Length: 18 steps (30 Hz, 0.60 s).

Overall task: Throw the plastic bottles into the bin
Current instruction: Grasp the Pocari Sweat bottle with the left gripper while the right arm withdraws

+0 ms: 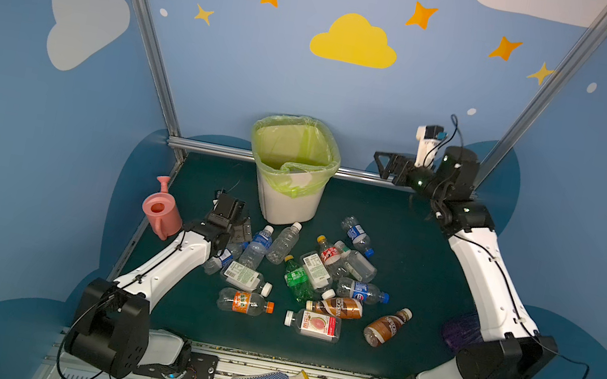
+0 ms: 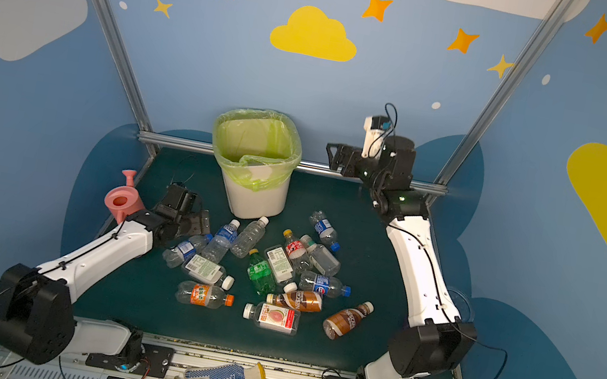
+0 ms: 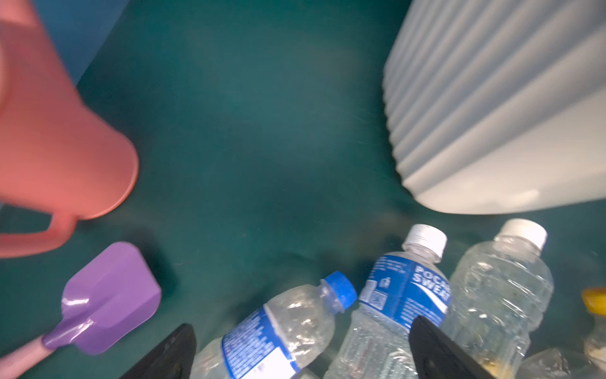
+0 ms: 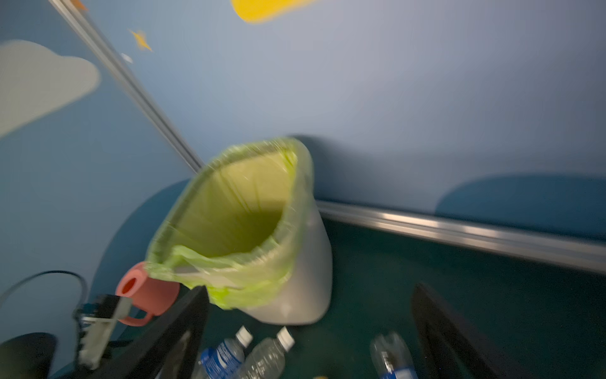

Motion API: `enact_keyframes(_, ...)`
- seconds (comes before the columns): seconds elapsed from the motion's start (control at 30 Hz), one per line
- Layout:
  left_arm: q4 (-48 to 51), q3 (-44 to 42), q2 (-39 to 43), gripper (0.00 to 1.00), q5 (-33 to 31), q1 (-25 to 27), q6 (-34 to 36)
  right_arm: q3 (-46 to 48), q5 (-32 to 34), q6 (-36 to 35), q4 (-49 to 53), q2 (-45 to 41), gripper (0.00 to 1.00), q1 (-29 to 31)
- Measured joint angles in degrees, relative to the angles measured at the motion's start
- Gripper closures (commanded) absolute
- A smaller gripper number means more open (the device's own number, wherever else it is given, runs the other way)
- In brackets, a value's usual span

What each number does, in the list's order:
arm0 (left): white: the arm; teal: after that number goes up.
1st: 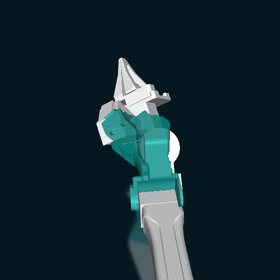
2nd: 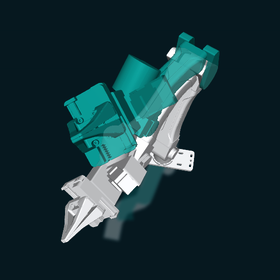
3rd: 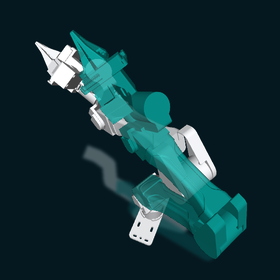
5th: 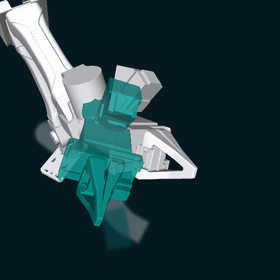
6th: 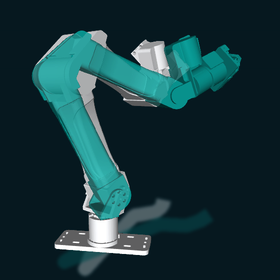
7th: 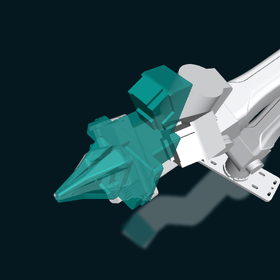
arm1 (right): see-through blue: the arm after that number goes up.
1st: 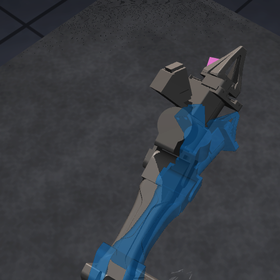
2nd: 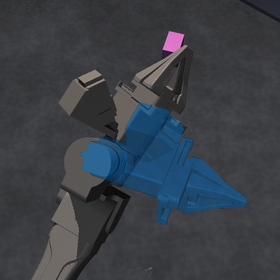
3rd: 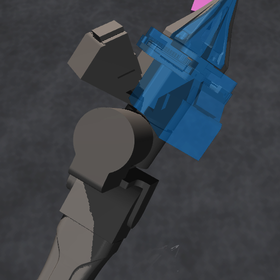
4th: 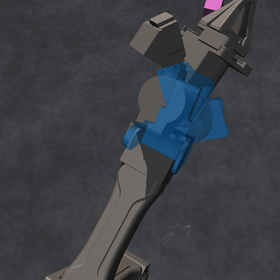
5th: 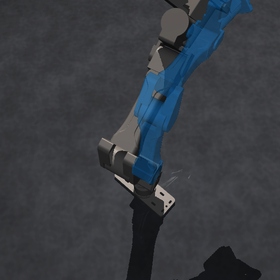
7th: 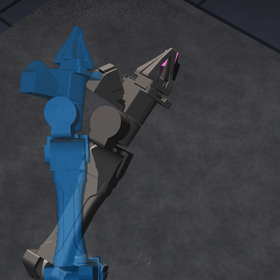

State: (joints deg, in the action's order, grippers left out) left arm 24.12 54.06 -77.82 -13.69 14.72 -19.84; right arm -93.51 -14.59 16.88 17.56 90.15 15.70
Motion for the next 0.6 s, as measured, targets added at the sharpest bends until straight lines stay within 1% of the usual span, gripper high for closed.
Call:
enact_keyframes(0.17, 2.6, 4.6, -7.5, 0.02, -0.5, 4.7, 3.9, 17.7, 0.9, 2.3, 0.7, -3.5, 0.04, -4.6)
enact_keyframes(0.3, 4.9, 8.2, -12.8, 0.1, 0.6, 7.4, 6.2, 28.4, 2.0, 3.6, 0.2, -10.9, 0.04, -6.5)
enact_keyframes(0.43, 6.8, 10.9, -16.3, 0.19, 2.6, 7.8, 7.5, 36.6, 2.6, 5.3, -0.6, -16.4, 0.04, -9.0)
enact_keyframes(0.6, 8.8, 13.3, -19.8, 0.21, 4.7, 7.8, 8.3, 42.1, 3.5, 7.0, -0.6, -18.9, 0.04, -12.4)
